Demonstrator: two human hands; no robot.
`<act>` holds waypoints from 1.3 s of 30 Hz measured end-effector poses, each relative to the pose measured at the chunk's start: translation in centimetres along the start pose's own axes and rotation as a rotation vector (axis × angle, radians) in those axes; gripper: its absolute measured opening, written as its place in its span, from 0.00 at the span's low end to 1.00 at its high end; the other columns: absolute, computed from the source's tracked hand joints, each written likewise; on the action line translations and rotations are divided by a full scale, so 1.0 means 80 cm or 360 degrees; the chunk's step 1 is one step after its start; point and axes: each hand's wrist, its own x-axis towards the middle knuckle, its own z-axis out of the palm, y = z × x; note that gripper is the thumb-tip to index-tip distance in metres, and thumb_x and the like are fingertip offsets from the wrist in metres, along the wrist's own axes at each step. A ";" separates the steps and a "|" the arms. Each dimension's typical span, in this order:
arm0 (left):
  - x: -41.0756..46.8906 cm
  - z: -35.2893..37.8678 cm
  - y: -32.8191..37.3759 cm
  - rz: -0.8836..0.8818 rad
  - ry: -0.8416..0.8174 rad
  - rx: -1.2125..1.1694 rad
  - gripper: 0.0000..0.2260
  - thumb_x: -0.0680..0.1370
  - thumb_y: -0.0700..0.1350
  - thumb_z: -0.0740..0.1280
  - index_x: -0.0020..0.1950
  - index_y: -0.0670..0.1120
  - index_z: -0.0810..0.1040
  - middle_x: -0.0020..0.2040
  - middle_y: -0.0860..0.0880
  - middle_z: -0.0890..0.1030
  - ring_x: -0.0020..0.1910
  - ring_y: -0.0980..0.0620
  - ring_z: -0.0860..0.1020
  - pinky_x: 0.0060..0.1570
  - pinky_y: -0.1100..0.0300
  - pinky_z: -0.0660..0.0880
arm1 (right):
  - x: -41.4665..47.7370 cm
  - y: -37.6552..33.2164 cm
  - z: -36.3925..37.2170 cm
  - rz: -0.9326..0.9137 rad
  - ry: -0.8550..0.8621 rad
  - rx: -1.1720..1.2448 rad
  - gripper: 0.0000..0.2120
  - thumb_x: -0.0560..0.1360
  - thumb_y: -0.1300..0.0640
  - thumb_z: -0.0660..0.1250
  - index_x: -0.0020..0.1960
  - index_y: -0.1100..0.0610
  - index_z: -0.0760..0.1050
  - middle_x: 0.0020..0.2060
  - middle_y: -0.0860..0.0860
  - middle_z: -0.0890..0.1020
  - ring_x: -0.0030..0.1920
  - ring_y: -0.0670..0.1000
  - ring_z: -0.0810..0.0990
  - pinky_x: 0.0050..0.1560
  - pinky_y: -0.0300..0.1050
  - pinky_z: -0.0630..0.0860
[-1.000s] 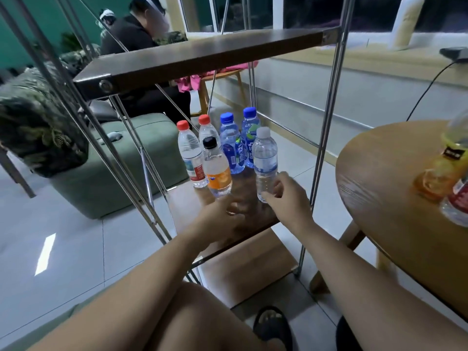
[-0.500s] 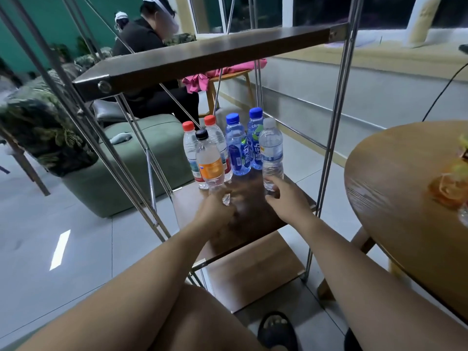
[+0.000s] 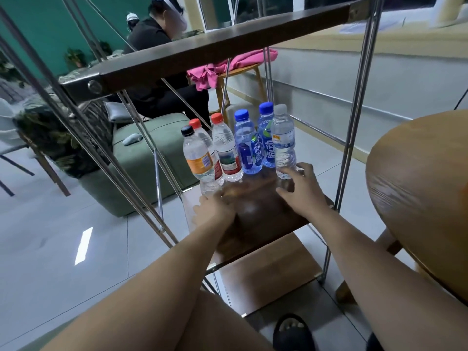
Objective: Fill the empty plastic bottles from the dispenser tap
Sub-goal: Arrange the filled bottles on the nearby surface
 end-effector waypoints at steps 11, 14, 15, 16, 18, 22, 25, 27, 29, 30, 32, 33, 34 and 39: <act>0.003 0.001 -0.001 -0.0168 0.0027 0.0022 0.26 0.82 0.56 0.64 0.81 0.56 0.69 0.78 0.44 0.68 0.78 0.38 0.66 0.77 0.40 0.65 | -0.001 -0.003 0.000 -0.0024 -0.0045 -0.0036 0.29 0.81 0.50 0.75 0.80 0.46 0.71 0.83 0.51 0.61 0.75 0.60 0.75 0.70 0.57 0.76; 0.005 0.002 0.003 -0.0242 0.0075 -0.0039 0.26 0.84 0.55 0.63 0.82 0.52 0.68 0.81 0.44 0.66 0.80 0.38 0.64 0.77 0.39 0.63 | -0.001 -0.002 0.000 -0.0032 -0.0061 -0.0057 0.29 0.81 0.50 0.74 0.80 0.46 0.70 0.84 0.51 0.60 0.77 0.60 0.73 0.72 0.57 0.75; 0.006 0.002 0.004 -0.0255 0.0079 -0.0052 0.26 0.84 0.55 0.63 0.81 0.51 0.68 0.81 0.44 0.66 0.80 0.38 0.64 0.77 0.38 0.63 | 0.000 -0.002 0.001 -0.0042 -0.0068 -0.0062 0.29 0.81 0.50 0.74 0.81 0.46 0.70 0.85 0.50 0.60 0.78 0.60 0.71 0.72 0.58 0.74; 0.008 0.003 0.005 -0.0262 0.0080 -0.0058 0.26 0.84 0.55 0.63 0.81 0.50 0.68 0.81 0.45 0.66 0.80 0.39 0.64 0.77 0.38 0.63 | 0.001 -0.001 0.001 -0.0048 -0.0077 -0.0069 0.30 0.82 0.50 0.74 0.81 0.45 0.69 0.85 0.50 0.59 0.79 0.60 0.70 0.73 0.59 0.74; 0.011 0.004 0.005 -0.0261 0.0084 -0.0059 0.25 0.83 0.54 0.63 0.79 0.49 0.69 0.81 0.46 0.67 0.79 0.39 0.64 0.76 0.38 0.63 | 0.003 0.001 0.004 -0.0036 -0.0094 -0.0095 0.31 0.82 0.48 0.73 0.82 0.45 0.68 0.87 0.50 0.57 0.82 0.59 0.65 0.77 0.61 0.71; 0.014 0.003 0.005 -0.0269 0.0085 -0.0023 0.26 0.84 0.55 0.63 0.81 0.49 0.69 0.81 0.46 0.65 0.80 0.39 0.63 0.77 0.39 0.61 | 0.006 0.004 0.006 -0.0022 -0.0125 -0.0146 0.31 0.83 0.46 0.71 0.84 0.44 0.66 0.88 0.50 0.54 0.85 0.58 0.61 0.79 0.61 0.68; 0.018 0.006 0.005 -0.0284 0.0093 -0.0019 0.25 0.85 0.56 0.61 0.81 0.47 0.69 0.82 0.46 0.65 0.81 0.39 0.62 0.77 0.39 0.60 | 0.005 0.003 0.006 -0.0018 -0.0140 -0.0155 0.31 0.83 0.45 0.71 0.84 0.44 0.66 0.88 0.50 0.53 0.85 0.58 0.61 0.79 0.60 0.68; 0.021 0.007 0.005 -0.0298 0.0096 -0.0037 0.25 0.85 0.55 0.62 0.81 0.47 0.69 0.82 0.46 0.65 0.82 0.40 0.61 0.77 0.39 0.60 | 0.004 0.003 0.006 -0.0015 -0.0152 -0.0157 0.31 0.83 0.45 0.71 0.83 0.44 0.66 0.88 0.50 0.53 0.85 0.58 0.60 0.78 0.60 0.68; 0.025 0.007 0.007 -0.0298 0.0085 -0.0047 0.25 0.85 0.55 0.63 0.81 0.48 0.69 0.82 0.46 0.65 0.82 0.40 0.60 0.77 0.39 0.60 | 0.003 0.004 0.004 -0.0006 -0.0155 -0.0138 0.31 0.83 0.46 0.72 0.83 0.44 0.66 0.88 0.50 0.54 0.85 0.57 0.60 0.78 0.60 0.68; 0.027 0.007 0.008 -0.0300 0.0077 -0.0061 0.26 0.85 0.55 0.63 0.81 0.48 0.68 0.82 0.47 0.64 0.83 0.40 0.59 0.78 0.39 0.59 | 0.002 0.003 0.003 -0.0006 -0.0153 -0.0125 0.31 0.82 0.46 0.72 0.83 0.44 0.66 0.87 0.50 0.55 0.85 0.57 0.60 0.78 0.60 0.68; 0.028 0.009 0.009 -0.0306 0.0067 -0.0078 0.27 0.84 0.55 0.65 0.82 0.48 0.67 0.84 0.47 0.63 0.84 0.40 0.55 0.79 0.39 0.57 | -0.002 0.000 -0.002 -0.0006 -0.0140 -0.0100 0.31 0.82 0.48 0.73 0.82 0.46 0.67 0.86 0.50 0.59 0.83 0.57 0.62 0.76 0.58 0.70; 0.027 0.009 0.010 -0.0305 0.0072 -0.0086 0.28 0.84 0.54 0.66 0.83 0.48 0.66 0.84 0.47 0.62 0.85 0.40 0.53 0.80 0.39 0.56 | -0.005 -0.002 -0.004 -0.0002 -0.0129 -0.0077 0.31 0.82 0.49 0.73 0.82 0.47 0.68 0.84 0.50 0.62 0.82 0.57 0.64 0.75 0.57 0.71; 0.026 0.009 0.010 -0.0310 0.0081 -0.0093 0.29 0.83 0.55 0.66 0.83 0.48 0.65 0.85 0.46 0.61 0.85 0.40 0.52 0.80 0.39 0.55 | -0.008 -0.005 -0.006 0.0009 -0.0124 -0.0058 0.31 0.81 0.49 0.73 0.82 0.48 0.68 0.83 0.51 0.64 0.81 0.57 0.65 0.74 0.57 0.71; 0.032 0.018 0.020 -0.0265 0.0017 -0.0185 0.36 0.79 0.65 0.66 0.82 0.48 0.66 0.82 0.42 0.67 0.82 0.37 0.62 0.79 0.38 0.63 | -0.027 -0.013 -0.032 0.0061 -0.0178 -0.0114 0.30 0.82 0.48 0.73 0.81 0.50 0.68 0.79 0.52 0.69 0.78 0.57 0.69 0.74 0.57 0.73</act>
